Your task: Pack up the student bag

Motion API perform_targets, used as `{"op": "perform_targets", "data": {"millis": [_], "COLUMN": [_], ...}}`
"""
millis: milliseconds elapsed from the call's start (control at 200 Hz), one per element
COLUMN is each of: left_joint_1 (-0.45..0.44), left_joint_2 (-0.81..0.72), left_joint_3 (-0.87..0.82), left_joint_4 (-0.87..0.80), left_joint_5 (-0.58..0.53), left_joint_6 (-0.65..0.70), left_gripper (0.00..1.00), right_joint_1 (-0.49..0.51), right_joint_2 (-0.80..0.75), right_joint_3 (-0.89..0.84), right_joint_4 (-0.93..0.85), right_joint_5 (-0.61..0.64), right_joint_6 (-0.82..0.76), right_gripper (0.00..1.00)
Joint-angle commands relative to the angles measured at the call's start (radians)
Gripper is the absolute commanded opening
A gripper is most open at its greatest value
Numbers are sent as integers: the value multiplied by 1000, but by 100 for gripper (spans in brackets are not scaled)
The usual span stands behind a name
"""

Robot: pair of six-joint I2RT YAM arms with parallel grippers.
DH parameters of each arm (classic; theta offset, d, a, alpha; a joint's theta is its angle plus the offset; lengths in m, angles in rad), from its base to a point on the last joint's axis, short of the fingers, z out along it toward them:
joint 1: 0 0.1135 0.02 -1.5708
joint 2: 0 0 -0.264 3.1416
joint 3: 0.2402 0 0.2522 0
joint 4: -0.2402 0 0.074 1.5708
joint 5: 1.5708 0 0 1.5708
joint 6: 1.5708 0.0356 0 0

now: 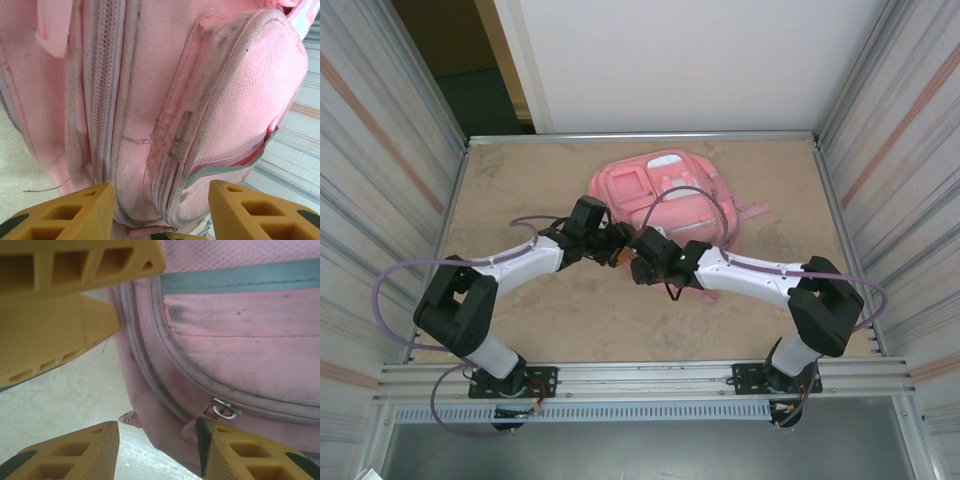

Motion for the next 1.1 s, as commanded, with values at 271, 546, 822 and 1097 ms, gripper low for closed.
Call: {"op": "perform_targets", "data": {"millis": [271,546,822,1097], "left_joint_1": [-37,-73,-103,-110], "left_joint_2": [47,111,135,129], "left_joint_3": [92,124,109,106], "left_joint_4": [14,13,18,-11], "left_joint_5": [-17,-48,-93,-152], "left_joint_6": [-3,-15,-35,-22], "left_gripper": [53,52,47,29], "right_joint_1": [-43,-51,-34,-11], "right_joint_2": [-91,39,31,-91], "right_joint_3": [-55,-13,-55,-105], "right_joint_4": [-45,10,-14,-21], "right_joint_5": [47,57,118,125], "right_joint_6": [54,70,164,146], "right_gripper": [52,36,10,3]}}
